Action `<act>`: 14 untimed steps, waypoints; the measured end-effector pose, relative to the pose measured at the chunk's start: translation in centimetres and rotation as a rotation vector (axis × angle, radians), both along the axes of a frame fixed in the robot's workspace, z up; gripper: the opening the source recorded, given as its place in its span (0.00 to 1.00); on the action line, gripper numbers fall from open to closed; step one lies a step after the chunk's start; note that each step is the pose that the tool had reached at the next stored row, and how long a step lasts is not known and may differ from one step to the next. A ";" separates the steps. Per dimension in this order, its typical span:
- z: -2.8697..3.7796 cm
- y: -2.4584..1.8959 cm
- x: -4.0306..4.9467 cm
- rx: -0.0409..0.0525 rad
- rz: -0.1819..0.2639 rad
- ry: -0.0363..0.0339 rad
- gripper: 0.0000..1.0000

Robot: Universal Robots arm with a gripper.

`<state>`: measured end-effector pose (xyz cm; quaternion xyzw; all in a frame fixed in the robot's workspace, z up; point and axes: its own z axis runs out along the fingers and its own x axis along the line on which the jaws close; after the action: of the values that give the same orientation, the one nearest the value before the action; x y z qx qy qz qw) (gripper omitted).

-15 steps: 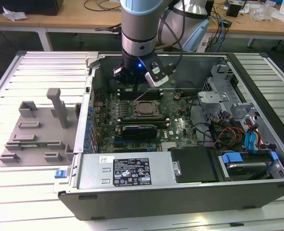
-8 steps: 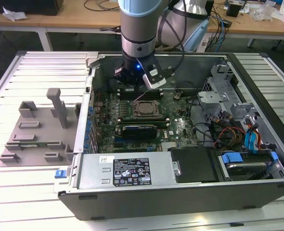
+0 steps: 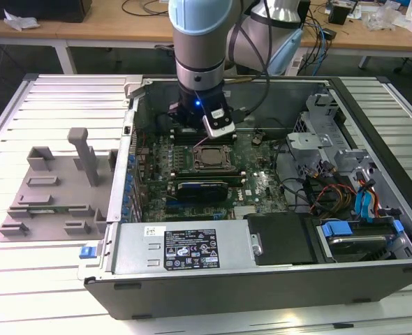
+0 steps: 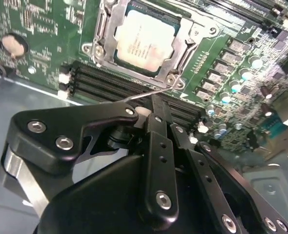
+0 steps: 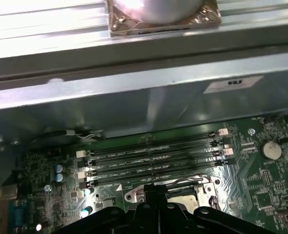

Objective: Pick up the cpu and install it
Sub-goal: 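Install the first cpu locking lever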

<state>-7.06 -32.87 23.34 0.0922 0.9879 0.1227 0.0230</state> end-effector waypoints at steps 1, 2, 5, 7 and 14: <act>-0.08 0.00 0.03 0.0000 -0.011 0.0000 0.11; -0.14 0.00 0.05 0.0000 -0.015 0.0001 0.11; -0.53 0.12 0.41 0.0000 -0.021 0.0001 0.11; -0.69 0.29 0.49 0.0000 -0.023 0.0000 0.11; -1.48 0.69 1.76 -0.0001 -0.050 0.0002 0.11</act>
<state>-5.31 -32.17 21.86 0.1170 0.9853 0.1220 0.0260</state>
